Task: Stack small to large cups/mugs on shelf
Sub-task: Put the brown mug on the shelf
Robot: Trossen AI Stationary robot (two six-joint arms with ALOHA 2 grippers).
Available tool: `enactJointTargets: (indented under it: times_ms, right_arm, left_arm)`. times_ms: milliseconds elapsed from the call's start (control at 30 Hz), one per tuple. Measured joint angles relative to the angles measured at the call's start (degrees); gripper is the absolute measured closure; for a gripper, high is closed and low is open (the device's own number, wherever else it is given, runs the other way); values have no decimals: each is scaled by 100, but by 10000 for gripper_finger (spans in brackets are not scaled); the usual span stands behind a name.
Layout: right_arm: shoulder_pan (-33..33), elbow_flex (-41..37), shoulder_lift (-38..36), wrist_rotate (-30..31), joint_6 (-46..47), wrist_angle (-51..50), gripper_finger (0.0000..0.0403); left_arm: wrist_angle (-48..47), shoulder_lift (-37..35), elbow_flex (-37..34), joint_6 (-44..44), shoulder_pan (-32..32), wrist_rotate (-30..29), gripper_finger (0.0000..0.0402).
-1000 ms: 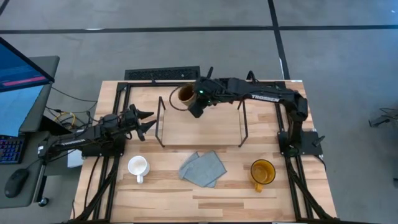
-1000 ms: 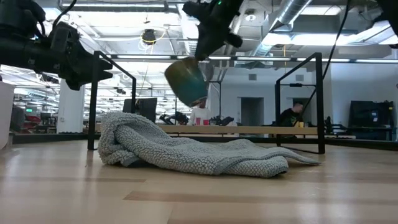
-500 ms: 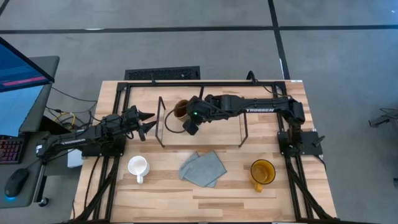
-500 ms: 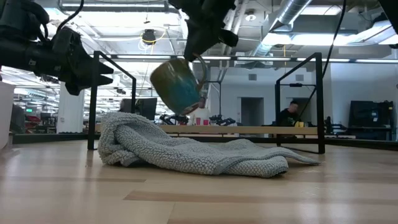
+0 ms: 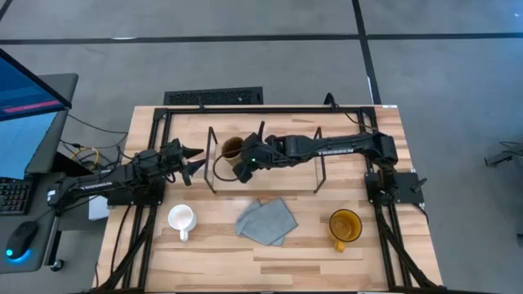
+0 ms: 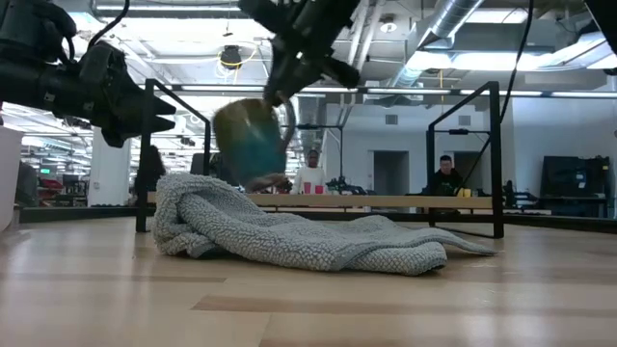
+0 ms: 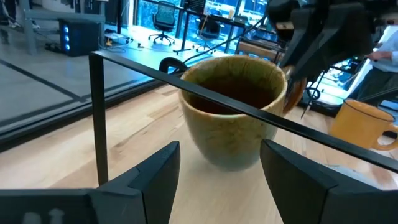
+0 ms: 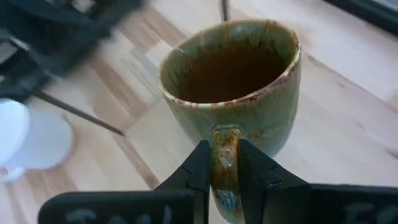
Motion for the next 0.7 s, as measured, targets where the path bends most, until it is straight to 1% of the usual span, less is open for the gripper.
enactJointTargets:
  times_ms: [67,133,233,400,533,700]
  right_arm:
    - [-13,-60,-42,94,175,-19,340]
    - [-14,-115,-33,52,327,130,340]
    - [31,-288,-28,218,610,269,340]
    - [252,-357,8,465,1035,240,340]
    - [458,-357,8,922,1576,-150,340]
    - [625,-359,8,1054,2219,-550,340]
  left_arm:
    - [-2,-1,1,34,0,6,187]
    - [0,-1,2,38,0,7,187]
    - [-2,7,2,40,0,15,187]
    - [-4,7,0,42,0,24,187]
    - [-5,7,1,42,0,28,187]
    - [-7,7,2,44,0,36,187]
